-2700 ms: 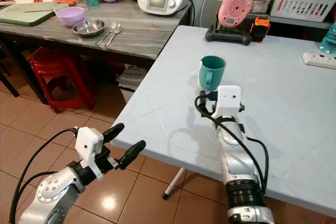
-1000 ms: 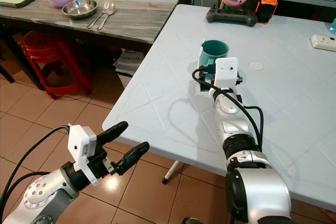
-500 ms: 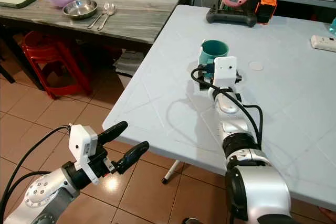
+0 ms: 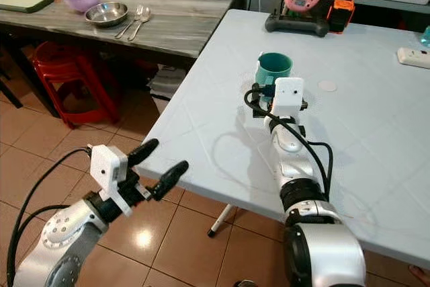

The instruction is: Setting the table

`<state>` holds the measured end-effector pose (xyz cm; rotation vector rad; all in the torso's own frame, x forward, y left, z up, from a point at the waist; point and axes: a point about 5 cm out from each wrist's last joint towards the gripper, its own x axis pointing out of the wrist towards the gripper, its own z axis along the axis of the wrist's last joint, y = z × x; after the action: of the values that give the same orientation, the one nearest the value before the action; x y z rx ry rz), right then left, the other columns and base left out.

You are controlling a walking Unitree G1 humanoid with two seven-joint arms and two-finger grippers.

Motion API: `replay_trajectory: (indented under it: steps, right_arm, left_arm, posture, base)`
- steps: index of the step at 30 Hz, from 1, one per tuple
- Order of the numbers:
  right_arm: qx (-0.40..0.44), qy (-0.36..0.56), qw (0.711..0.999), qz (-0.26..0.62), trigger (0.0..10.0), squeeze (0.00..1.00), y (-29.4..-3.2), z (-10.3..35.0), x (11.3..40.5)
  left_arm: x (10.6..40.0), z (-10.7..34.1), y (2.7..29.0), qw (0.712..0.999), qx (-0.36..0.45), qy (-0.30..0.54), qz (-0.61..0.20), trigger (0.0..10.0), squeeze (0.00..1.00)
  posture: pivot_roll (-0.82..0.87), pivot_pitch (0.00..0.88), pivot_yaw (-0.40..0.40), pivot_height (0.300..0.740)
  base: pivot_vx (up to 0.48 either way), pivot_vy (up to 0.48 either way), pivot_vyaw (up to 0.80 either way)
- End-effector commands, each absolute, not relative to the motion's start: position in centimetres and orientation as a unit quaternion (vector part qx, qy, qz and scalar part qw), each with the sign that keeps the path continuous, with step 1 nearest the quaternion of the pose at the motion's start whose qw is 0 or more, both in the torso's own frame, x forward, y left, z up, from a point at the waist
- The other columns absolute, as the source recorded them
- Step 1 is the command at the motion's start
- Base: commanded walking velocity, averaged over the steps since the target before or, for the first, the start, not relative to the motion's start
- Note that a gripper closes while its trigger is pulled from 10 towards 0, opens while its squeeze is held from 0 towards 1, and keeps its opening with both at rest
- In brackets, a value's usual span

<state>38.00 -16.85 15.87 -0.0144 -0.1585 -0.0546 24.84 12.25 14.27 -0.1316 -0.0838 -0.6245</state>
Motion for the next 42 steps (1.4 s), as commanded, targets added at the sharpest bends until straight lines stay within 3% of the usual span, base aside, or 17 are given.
replay_trajectory:
  steps: [1, 4, 5, 6, 7, 8, 9, 22, 23, 24, 25, 26, 27, 28, 40, 41, 42]
  right_arm:
    - [0.001, -0.090, 0.995, -0.029, 10.0, 1.00, -16.7, 15.9, 37.5]
    - [-0.005, -0.093, 0.995, -0.030, 10.0, 1.00, -16.9, 15.4, 36.5]
    - [-0.009, -0.090, 0.995, -0.038, 10.0, 1.00, -17.3, 15.2, 36.2]
    - [-0.014, -0.089, 0.995, -0.041, 10.0, 0.95, -17.6, 15.1, 36.0]
    - [-0.016, -0.089, 0.995, -0.042, 10.0, 0.95, -17.8, 15.1, 35.9]
    - [-0.018, -0.089, 0.995, -0.046, 10.0, 0.30, -18.0, 15.0, 35.7]
    - [-0.020, -0.088, 0.995, -0.051, 10.0, 0.00, -18.5, 14.9, 35.4]
    - [-0.024, -0.060, 0.996, -0.065, 10.0, 0.00, -19.1, 14.0, 32.8]
    - [-0.021, -0.055, 0.996, -0.063, 10.0, 0.00, -18.9, 13.7, 32.3]
    - [-0.019, -0.052, 0.997, -0.062, 10.0, 0.00, -18.8, 13.7, 32.2]
    - [-0.016, -0.051, 0.997, -0.061, 10.0, 0.16, -18.7, 13.7, 31.9]
    - [-0.014, -0.051, 0.997, -0.061, 10.0, 1.00, -18.7, 13.7, 31.8]
    - [-0.006, -0.051, 0.997, -0.061, 10.0, 1.00, -18.6, 13.7, 31.7]
    - [-0.003, -0.051, 0.997, -0.061, 10.0, 1.00, -18.6, 13.8, 31.6]
    - [0.005, -0.040, 0.996, -0.078, 10.0, 1.00, -18.7, 13.7, 29.5]
    - [0.006, -0.042, 0.996, -0.078, 10.0, 0.08, -18.7, 13.7, 29.3]
    - [0.006, -0.042, 0.996, -0.078, 10.0, 0.08, -18.7, 13.7, 29.3]
  left_arm:
    - [25.3, 14.2, 13.0, 0.958, -0.061, -0.041, -0.278, 10.0, 0.00]
    - [25.7, 14.2, 13.1, 0.961, -0.057, -0.053, -0.267, 10.0, 0.00]
    - [25.7, 14.3, 13.0, 0.958, -0.064, -0.061, -0.273, 7.8, 0.00]
    - [25.8, 14.3, 13.1, 0.959, -0.055, -0.064, -0.270, 0.0, 0.00]
    - [25.8, 14.4, 13.1, 0.958, -0.061, -0.066, -0.272, 0.0, 0.00]
    - [25.7, 14.4, 12.9, 0.954, -0.072, -0.070, -0.283, 0.0, 0.00]
    - [25.9, 14.5, 12.8, 0.952, -0.077, -0.072, -0.287, 0.0, 0.00]
    - [26.8, 14.3, 12.3, 0.950, -0.081, -0.079, -0.291, 0.0, 0.00]
    - [26.6, 14.1, 12.1, 0.950, -0.062, -0.075, -0.296, 6.5, 0.00]
    - [26.5, 14.0, 12.0, 0.951, -0.054, -0.073, -0.297, 6.5, 0.00]
    - [26.5, 13.9, 11.9, 0.950, -0.066, -0.074, -0.297, 10.0, 0.00]
    - [26.5, 13.9, 11.9, 0.950, -0.076, -0.074, -0.295, 10.0, 0.00]
    - [26.4, 13.8, 12.0, 0.951, -0.083, -0.072, -0.289, 10.0, 0.84]
    - [26.4, 13.8, 12.0, 0.952, -0.084, -0.071, -0.286, 10.0, 1.00]
    - [26.4, 12.7, 12.7, 0.971, -0.051, -0.041, -0.228, 10.0, 1.00]
    - [26.6, 12.4, 12.9, 0.977, -0.043, -0.027, -0.209, 10.0, 1.00]
    - [26.6, 12.4, 12.9, 0.977, -0.043, -0.027, -0.209, 10.0, 1.00]
  posture:
    - [0.10, 0.048, 0.022, 0.740]
    - [0.09, 0.033, 0.031, 0.740]
    - [0.09, 0.032, 0.031, 0.740]
    - [0.08, 0.027, 0.035, 0.740]
    - [0.08, 0.025, 0.036, 0.740]
    - [0.07, 0.022, 0.039, 0.740]
    - [0.06, 0.016, 0.044, 0.740]
    - [0.04, 0.000, 0.056, 0.740]
    - [0.04, 0.000, 0.056, 0.740]
    - [0.04, 0.000, 0.056, 0.740]
    - [0.04, 0.000, 0.056, 0.740]
    - [0.04, 0.000, 0.056, 0.740]
    - [0.03, 0.001, 0.058, 0.740]
    - [0.03, 0.001, 0.058, 0.740]
    - [0.02, 0.000, 0.049, 0.740]
    - [0.02, 0.000, 0.047, 0.740]
    - [0.02, 0.000, 0.047, 0.740]
  base:
    - [0.000, 0.000, 0.00]
    - [0.000, 0.000, 0.00]
    - [0.000, 0.000, 0.00]
    - [0.000, 0.000, 0.00]
    - [0.000, 0.000, 0.00]
    - [0.000, 0.000, 0.00]
    - [0.000, 0.000, 0.00]
    - [0.000, 0.000, 0.00]
    - [0.000, 0.000, 0.00]
    - [0.000, 0.000, 0.00]
    - [0.000, 0.000, 0.00]
    - [0.000, 0.000, 0.00]
    - [0.000, 0.000, 0.00]
    - [0.000, 0.000, 0.00]
    - [0.000, 0.000, 0.00]
    - [0.000, 0.000, 0.00]
    - [0.000, 0.000, 0.00]
